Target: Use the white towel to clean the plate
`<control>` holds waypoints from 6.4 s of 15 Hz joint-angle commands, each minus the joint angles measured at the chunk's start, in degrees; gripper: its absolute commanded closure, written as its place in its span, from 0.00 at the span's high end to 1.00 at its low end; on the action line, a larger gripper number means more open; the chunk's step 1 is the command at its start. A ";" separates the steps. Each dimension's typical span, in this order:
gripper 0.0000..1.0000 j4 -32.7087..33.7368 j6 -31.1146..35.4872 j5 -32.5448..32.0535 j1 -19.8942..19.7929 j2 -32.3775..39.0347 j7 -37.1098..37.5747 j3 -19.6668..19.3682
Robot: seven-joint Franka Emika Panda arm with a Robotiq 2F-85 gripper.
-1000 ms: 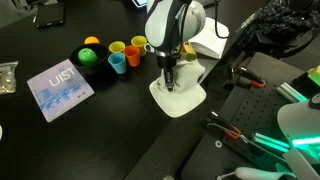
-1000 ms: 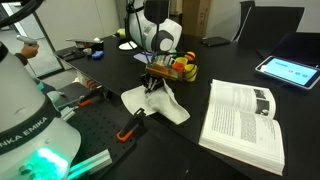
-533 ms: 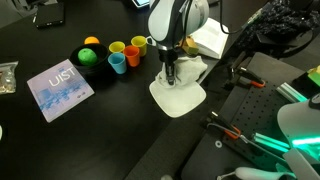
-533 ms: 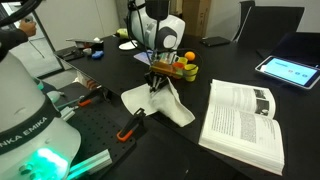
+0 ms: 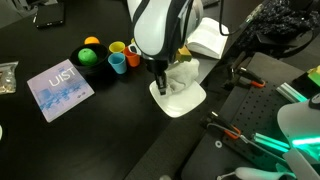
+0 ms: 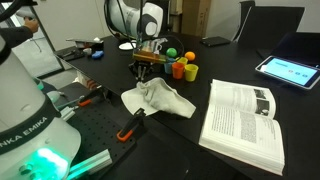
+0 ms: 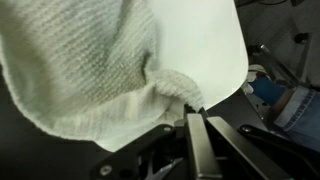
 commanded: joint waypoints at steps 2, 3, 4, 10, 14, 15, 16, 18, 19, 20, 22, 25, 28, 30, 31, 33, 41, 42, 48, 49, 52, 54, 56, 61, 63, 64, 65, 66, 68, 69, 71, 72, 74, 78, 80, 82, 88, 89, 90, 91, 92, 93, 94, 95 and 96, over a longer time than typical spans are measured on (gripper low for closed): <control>0.01 -0.81 4.55 -2.30 5.69 2.96 3.53 0.66; 0.01 -0.50 5.30 -3.31 7.24 3.75 4.51 0.35; 0.01 0.60 6.02 -4.83 9.18 4.78 5.77 -0.18; 0.01 8.27 5.93 -12.32 15.91 7.12 11.38 -0.64; 0.01 13.15 5.38 -12.42 16.88 7.70 12.97 0.79; 0.01 13.79 5.38 -12.40 17.02 7.85 12.99 0.95; 0.01 14.28 5.47 -12.53 17.18 8.08 12.98 0.99; 0.01 15.03 5.80 -12.56 17.47 8.45 12.94 1.34; 0.01 15.40 5.84 -12.47 17.58 8.66 12.99 1.59; 0.01 16.16 6.14 -12.56 18.25 9.04 13.37 1.78; 0.01 17.79 6.54 -12.64 19.45 10.04 13.95 2.15; 0.01 20.81 6.79 -12.82 21.79 11.44 14.98 2.39; 0.01 25.07 6.56 -12.90 24.10 13.08 16.12 2.16; 0.01 27.64 6.38 -12.95 25.21 13.78 16.45 2.23; 0.01 28.77 6.40 -13.04 25.63 14.05 16.42 2.25; 0.01 31.13 6.53 -13.26 26.12 14.49 16.08 2.14; 0.01 32.25 6.46 -11.71 18.89 13.41 13.50 1.58; 0.01 32.06 6.17 -11.39 17.53 13.08 13.26 1.84; 0.01 23.60 4.15 -7.23 7.85 7.87 12.91 5.15; 0.01 21.16 4.13 -6.33 6.78 7.12 13.26 5.46; 0.01 15.81 4.66 -4.38 5.15 5.93 14.02 5.63; 0.01 13.76 5.06 -3.77 4.50 6.15 13.49 5.86; 0.02 12.36 4.58 -4.08 4.82 6.01 13.41 5.54; 0.26 13.53 4.12 -4.69 5.74 8.00 13.55 4.69; 0.29 13.48 4.12 -4.69 5.74 7.94 13.55 4.69; 0.29 13.46 4.12 -4.69 5.74 7.89 13.55 4.69; 0.29 13.44 4.12 -4.69 5.74 7.85 13.55 4.69; 0.29 13.42 4.12 -4.69 5.74 7.82 13.55 4.68; 0.29 13.38 4.12 -4.68 5.74 7.78 13.55 4.68; 0.29 13.37 4.12 -4.68 5.74 7.78 13.55 4.68; 0.55 13.22 4.19 -4.82 5.91 7.57 13.65 4.61; 0.60 13.11 3.93 -5.05 6.35 7.29 14.06 4.32; 0.75 12.71 3.60 -5.38 6.98 6.39 14.37 4.22; 1.00 11.71 2.62 -6.12 9.37 2.78 16.04 3.89; 1.00 10.49 2.01 -6.31 10.64 -0.16 17.23 3.46; 1.00 9.63 1.26 -6.32 11.38 -3.28 17.89 3.29; 1.00 6.37 5.28 -9.41 10.42 -10.22 16.42 -1.54; 1.00 5.87 6.68 -10.94 10.60 -10.75 16.36 -3.07; 1.00 5.63 7.46 -12.31 10.61 -10.95 16.38 -4.43; 1.00 5.34 7.90 -13.27 10.42 -11.22 16.54 -5.53; 1.00 5.00 8.42 -13.89 10.14 -11.38 16.59 -6.41; 1.00 7.36 6.00 -12.21 10.21 -9.34 16.19 -4.91; 1.00 7.22 6.12 -12.39 10.01 -9.30 16.19 -5.37; 1.00 7.22 6.10 -12.37 9.87 -9.14 16.17 -5.37; 1.00 7.22 6.10 -12.36 9.89 -9.01 16.17 -5.24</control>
